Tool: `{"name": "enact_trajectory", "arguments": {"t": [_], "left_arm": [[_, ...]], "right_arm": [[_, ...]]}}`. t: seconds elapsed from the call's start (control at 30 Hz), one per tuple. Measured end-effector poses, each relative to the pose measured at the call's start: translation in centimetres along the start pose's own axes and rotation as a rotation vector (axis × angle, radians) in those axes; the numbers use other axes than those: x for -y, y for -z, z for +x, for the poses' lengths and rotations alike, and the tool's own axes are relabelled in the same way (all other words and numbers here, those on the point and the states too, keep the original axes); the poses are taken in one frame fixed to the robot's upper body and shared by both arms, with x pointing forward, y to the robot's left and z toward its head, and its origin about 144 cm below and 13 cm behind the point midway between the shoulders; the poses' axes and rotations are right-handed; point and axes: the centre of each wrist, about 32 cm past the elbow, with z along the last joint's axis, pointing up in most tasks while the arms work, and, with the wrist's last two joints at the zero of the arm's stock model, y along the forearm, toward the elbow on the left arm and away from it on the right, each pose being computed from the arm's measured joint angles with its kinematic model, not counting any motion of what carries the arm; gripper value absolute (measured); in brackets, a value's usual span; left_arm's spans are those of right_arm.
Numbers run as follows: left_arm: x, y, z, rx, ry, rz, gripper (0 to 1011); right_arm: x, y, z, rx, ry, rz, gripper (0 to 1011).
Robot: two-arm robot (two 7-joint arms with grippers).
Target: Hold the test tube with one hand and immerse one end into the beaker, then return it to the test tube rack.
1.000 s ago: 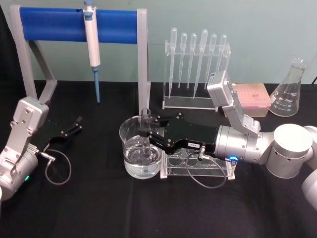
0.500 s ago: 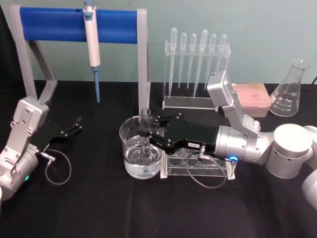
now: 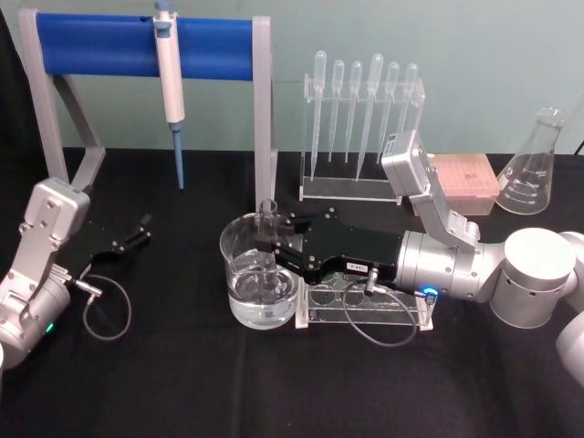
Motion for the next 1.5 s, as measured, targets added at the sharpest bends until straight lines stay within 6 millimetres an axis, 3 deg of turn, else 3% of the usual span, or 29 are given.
{"name": "enact_trajectory", "arguments": {"t": [1.5], "left_arm": [[0.00,0.00,0.00,0.000,0.000,0.000,1000]], "right_arm": [[0.00,0.00,0.00,0.000,0.000,0.000,233]]}}
